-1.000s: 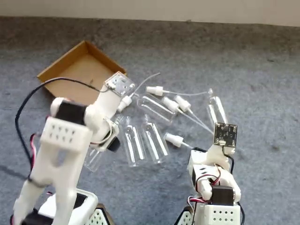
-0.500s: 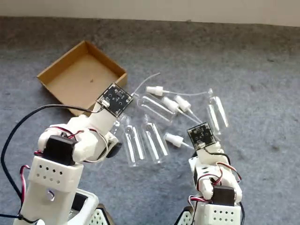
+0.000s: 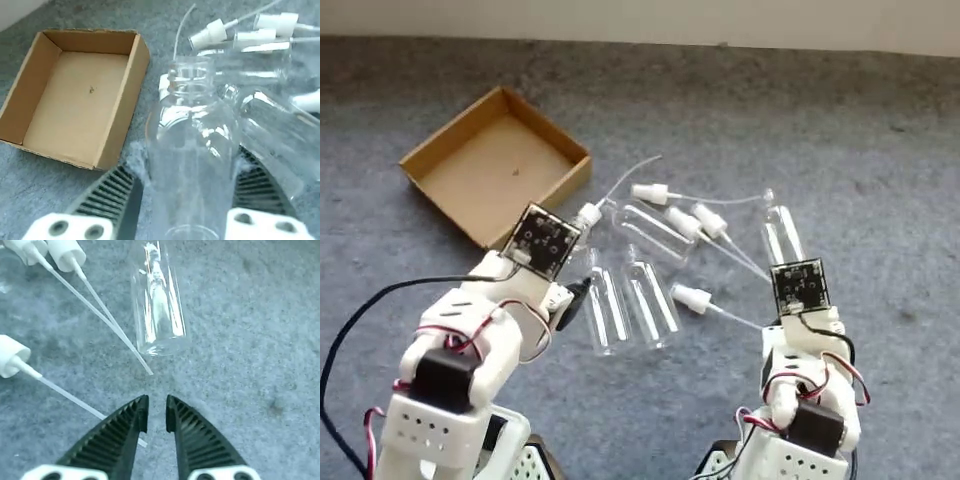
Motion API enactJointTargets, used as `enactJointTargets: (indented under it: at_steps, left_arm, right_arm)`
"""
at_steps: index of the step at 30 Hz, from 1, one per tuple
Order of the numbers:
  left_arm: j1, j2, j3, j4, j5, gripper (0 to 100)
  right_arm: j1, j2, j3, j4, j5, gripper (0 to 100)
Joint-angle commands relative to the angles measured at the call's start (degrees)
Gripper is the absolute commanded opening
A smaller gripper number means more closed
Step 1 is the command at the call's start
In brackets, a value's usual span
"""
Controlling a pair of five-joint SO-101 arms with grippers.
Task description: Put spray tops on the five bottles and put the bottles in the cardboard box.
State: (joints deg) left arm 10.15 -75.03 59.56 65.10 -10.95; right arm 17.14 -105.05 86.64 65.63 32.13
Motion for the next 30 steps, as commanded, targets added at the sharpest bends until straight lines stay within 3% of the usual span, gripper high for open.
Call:
enactJointTargets:
  at_steps: [1,6,14,20,30]
  left_arm:
    - [0.9,-4.5,0.3,-1.8,2.5,15]
    - [3.4,-5.1,4.4,-9.4,2.7,15]
    - [9.4,-5.1,8.6,-15.5,2.9,15]
    - [8.8,-5.1,8.7,-16.6,12.3,15]
    - [4.3,-5.2,8.7,-16.5,12.7,15]
  right_arm:
    - [0.7,-0.2,-7.7,4.4,1.8,6.3]
    - [0.7,3.9,-15.5,8.4,1.8,6.3]
    - [0.7,34.0,-33.5,8.8,1.8,6.4]
    - [-2.6,54.3,-46.4,8.8,1.5,6.4]
    - [-9.4,79.3,-64.1,8.9,1.5,17.4]
